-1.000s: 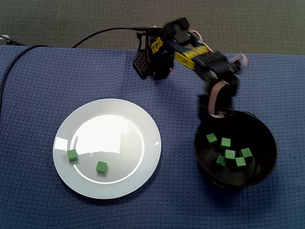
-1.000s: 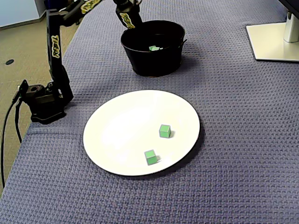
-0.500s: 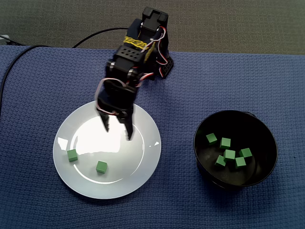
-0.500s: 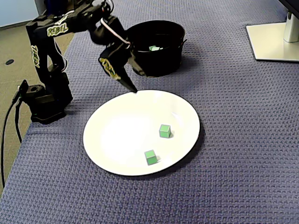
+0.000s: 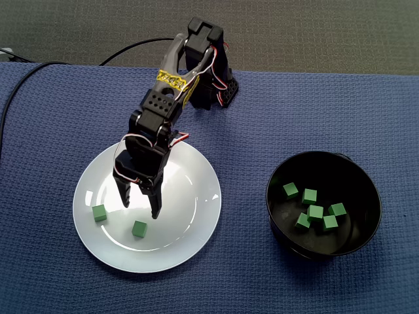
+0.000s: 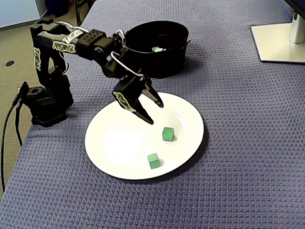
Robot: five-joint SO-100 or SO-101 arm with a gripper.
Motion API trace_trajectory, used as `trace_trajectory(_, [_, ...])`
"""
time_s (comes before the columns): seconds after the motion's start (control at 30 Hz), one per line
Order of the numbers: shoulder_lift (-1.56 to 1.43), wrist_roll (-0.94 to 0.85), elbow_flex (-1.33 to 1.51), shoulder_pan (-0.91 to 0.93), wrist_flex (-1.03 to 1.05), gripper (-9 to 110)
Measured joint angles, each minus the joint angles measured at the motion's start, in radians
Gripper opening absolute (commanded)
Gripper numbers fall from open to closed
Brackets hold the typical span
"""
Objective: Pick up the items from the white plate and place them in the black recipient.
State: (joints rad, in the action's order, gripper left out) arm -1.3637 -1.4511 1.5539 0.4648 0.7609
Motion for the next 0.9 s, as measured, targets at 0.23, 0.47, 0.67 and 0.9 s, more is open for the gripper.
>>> trace_trajectory(0.23, [0.074,0.0,0.005,-0.008,-0.071,22])
trace_trajectory(0.47, [0.133,0.0,0.051,-0.014,-0.198,22])
trace_trajectory(0.67, [0.15,0.005,0.091,-0.017,-0.261,21])
trace_trajectory(0.9, [0.158,0.014,0.129,-0.037,-0.316,17])
